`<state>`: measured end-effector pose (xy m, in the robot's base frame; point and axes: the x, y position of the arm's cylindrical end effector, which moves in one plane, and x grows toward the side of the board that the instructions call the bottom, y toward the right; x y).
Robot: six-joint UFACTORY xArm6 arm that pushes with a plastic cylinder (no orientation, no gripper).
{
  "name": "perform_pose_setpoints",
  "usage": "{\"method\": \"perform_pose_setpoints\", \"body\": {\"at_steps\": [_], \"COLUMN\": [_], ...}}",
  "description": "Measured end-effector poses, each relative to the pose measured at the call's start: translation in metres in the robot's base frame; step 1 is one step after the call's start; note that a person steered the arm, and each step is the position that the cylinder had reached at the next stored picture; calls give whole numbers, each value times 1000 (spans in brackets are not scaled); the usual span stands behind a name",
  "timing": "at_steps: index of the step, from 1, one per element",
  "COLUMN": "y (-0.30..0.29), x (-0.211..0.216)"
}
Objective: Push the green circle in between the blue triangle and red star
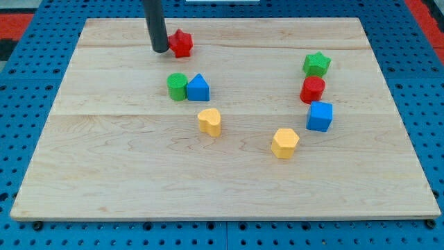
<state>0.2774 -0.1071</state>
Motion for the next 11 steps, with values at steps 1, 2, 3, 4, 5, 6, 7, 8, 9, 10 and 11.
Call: {"method": "perform_pose_setpoints", "body": {"at_steps": [1, 2, 3, 4, 5, 6, 7, 8, 9, 10, 11], "y": [32, 3, -4, -4, -18, -23, 5, 18, 27, 27, 27], "x": [7, 16, 53, 97, 112, 127, 131, 127, 119, 105, 92]}}
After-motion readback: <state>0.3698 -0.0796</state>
